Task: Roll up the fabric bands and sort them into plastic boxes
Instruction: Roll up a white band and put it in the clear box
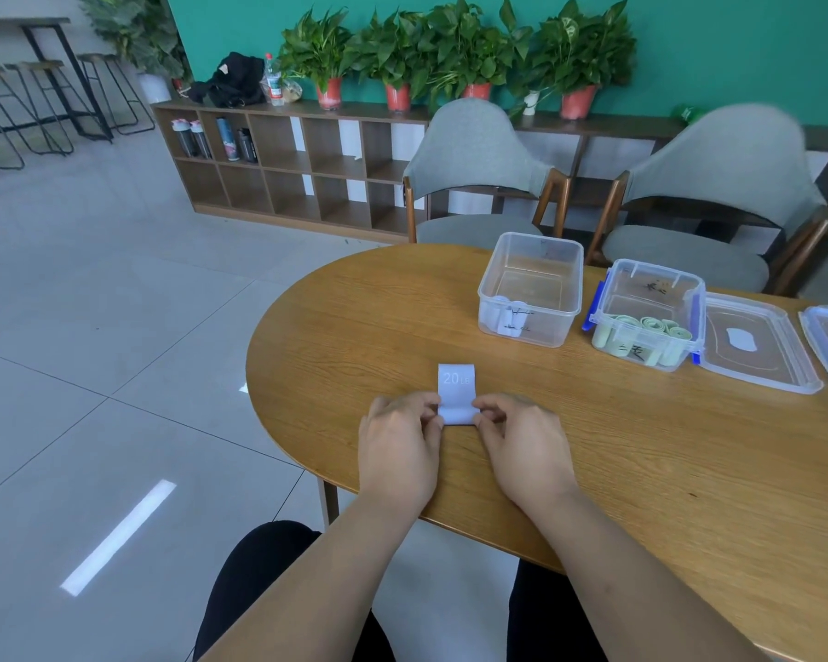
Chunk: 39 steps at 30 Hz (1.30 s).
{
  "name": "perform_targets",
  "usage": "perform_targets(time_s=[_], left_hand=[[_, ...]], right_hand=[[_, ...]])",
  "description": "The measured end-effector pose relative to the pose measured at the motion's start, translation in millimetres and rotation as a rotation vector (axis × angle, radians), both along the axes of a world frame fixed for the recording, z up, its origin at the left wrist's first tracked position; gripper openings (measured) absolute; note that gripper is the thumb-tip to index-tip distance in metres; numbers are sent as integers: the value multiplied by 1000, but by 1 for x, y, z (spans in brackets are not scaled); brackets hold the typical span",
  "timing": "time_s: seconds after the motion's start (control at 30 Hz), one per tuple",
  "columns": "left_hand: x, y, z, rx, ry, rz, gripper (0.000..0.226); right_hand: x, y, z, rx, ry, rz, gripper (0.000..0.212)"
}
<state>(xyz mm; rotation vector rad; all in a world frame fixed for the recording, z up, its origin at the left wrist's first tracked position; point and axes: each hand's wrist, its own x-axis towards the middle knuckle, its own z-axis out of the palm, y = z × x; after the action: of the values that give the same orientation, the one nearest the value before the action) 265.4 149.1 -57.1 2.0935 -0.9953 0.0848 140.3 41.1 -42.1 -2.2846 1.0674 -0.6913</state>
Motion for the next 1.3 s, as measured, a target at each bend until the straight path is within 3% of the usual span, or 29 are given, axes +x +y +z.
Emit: perform_targets(time_s=[0.23,0.37,0.57,0.9,1.3], left_hand=[[3,-3,7,45,-9,-9,12],[3,-3,7,65,3,-19,21],[4,-7,13,95,17,-8,24],[0,-5,19,86,77,-23,14],[-2,1,19,52,111,-41,12]], right_hand=[[8,0,6,-20,77,-46,23],[9,0,10,-4,71,-66,15],[7,-5,7,51,85,-20,30],[0,-17,10,95,64,23,17],[-2,-15,12,68,84,46,19]])
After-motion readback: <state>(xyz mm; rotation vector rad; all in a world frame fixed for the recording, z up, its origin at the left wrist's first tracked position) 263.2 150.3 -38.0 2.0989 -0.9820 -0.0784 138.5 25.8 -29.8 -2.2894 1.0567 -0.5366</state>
